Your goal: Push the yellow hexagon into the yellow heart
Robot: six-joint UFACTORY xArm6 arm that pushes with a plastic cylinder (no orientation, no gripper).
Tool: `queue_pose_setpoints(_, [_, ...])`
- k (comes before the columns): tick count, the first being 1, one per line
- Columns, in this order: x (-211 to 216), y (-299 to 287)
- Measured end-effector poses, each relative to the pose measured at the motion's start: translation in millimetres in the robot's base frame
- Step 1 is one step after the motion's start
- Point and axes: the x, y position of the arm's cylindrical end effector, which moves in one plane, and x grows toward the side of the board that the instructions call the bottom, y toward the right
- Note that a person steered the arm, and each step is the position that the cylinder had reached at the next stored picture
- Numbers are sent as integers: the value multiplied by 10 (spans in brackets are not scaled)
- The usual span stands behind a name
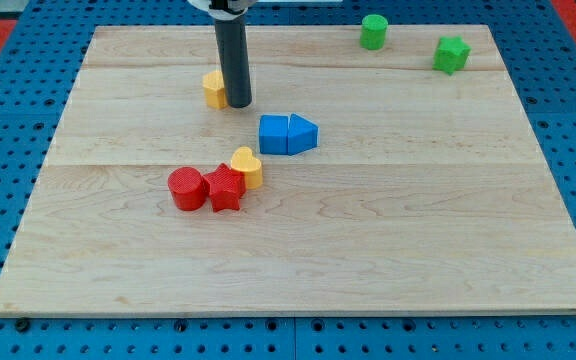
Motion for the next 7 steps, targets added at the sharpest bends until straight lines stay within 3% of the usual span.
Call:
queue_pose_setpoints(1, [-369, 428])
queue_pose_setpoints(2, [-155, -91])
queue_pose_setpoints(3, [435, -486])
queue_pose_setpoints(4, [145, 167])
queue_pose_setpoints(5, [-355, 133])
queue_pose_setpoints(6, [-428, -566])
queue_pose_setpoints(7, [183, -533])
